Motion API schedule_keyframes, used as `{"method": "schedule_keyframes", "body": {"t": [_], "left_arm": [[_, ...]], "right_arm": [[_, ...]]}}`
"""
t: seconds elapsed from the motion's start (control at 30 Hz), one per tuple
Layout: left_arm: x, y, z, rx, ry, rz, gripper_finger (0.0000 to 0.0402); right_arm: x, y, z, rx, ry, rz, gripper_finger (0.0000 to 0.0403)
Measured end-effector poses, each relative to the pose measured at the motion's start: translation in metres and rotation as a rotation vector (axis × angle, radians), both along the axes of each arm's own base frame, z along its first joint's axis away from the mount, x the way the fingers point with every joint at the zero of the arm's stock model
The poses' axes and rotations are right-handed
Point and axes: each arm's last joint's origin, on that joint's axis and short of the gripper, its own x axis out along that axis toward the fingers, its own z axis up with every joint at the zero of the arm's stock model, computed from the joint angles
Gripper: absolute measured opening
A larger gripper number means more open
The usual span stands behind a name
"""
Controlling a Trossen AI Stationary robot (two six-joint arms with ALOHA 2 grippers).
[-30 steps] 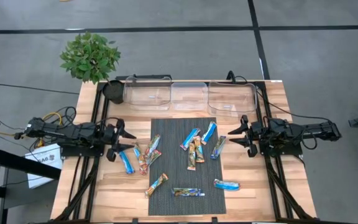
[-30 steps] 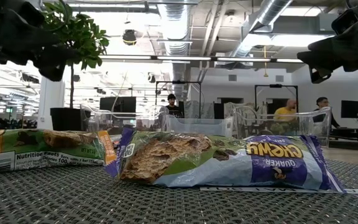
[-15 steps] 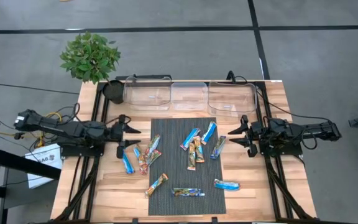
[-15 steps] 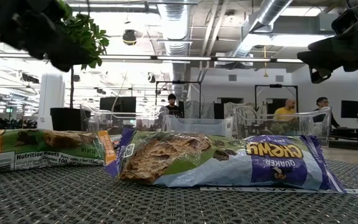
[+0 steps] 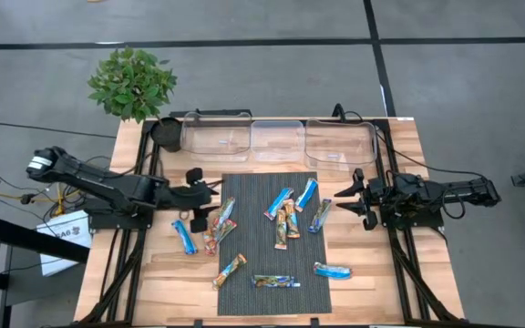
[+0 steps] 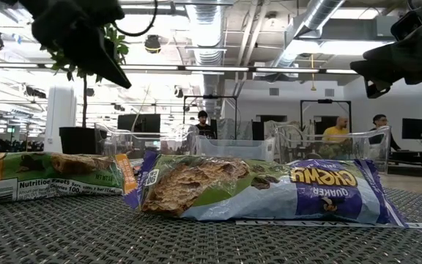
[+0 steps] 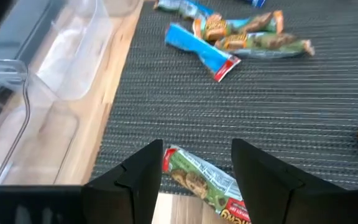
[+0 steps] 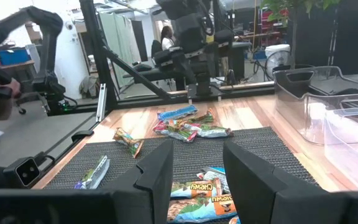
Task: Pick and place Granola Bars by type
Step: Put the red granola bar into the white bin
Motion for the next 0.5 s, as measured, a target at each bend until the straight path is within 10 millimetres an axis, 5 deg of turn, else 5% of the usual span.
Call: {"method": "schedule_keyframes", "body": {"t": [0.5], "left_arm": [[0.049,-0.018,0.008,-0.029,0.132,0.185,0.0184]], "right_arm": [[0.000,0.000,0.000,0.000,0.000,0.000,0.0133]]}}
